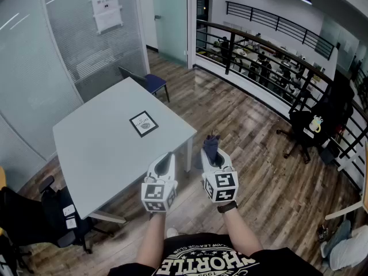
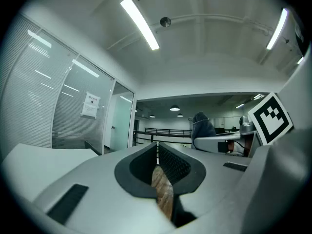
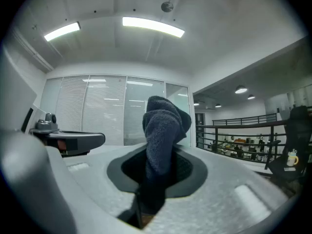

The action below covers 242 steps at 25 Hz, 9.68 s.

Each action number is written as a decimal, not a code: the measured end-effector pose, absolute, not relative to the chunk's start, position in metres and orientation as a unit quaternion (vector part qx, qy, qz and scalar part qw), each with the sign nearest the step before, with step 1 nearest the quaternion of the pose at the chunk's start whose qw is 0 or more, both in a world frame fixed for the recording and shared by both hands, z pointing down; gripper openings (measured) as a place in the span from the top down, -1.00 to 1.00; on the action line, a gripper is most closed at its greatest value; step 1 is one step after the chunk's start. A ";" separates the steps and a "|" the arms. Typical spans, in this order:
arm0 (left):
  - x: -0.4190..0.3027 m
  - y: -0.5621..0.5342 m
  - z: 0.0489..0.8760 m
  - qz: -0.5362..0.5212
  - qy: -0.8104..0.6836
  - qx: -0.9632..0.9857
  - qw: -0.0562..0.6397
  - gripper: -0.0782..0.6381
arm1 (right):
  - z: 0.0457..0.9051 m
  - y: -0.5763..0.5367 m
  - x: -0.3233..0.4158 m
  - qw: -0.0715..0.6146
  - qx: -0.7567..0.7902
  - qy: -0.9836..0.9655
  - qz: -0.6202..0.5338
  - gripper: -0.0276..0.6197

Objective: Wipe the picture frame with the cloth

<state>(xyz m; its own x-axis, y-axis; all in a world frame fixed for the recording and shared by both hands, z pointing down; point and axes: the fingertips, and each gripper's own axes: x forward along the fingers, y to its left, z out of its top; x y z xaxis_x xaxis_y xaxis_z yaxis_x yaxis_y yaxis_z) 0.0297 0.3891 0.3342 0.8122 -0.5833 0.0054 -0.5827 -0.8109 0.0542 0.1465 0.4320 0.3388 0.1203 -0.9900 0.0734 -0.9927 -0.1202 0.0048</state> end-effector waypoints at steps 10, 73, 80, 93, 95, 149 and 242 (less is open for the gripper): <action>0.048 0.428 0.334 -0.004 -0.314 0.949 0.024 0.73 | 0.331 0.479 0.171 0.009 0.755 -0.656 0.023 0.68; -0.030 -0.113 0.566 0.100 -0.491 0.831 0.242 0.76 | 0.500 -0.186 0.080 0.232 0.490 -0.839 0.054 0.67; -0.012 -0.141 0.633 0.156 -0.475 0.813 0.299 0.76 | 0.539 -0.237 0.059 0.309 0.405 -0.861 0.022 0.67; 0.005 -0.122 0.718 0.245 -0.435 0.786 0.365 0.76 | 0.676 -0.254 0.001 0.543 0.096 -0.826 -0.116 0.67; 0.005 -0.119 0.726 0.253 -0.430 0.782 0.374 0.76 | 0.687 -0.257 -0.010 0.562 0.078 -0.811 -0.144 0.67; 0.000 -0.115 0.746 0.260 -0.446 0.747 0.419 0.77 | 0.749 -0.239 -0.019 0.616 0.080 -0.768 -0.154 0.67; 0.002 -0.114 0.750 0.224 -0.438 0.749 0.444 0.77 | 0.744 -0.208 0.092 0.646 0.154 -0.742 -0.093 0.67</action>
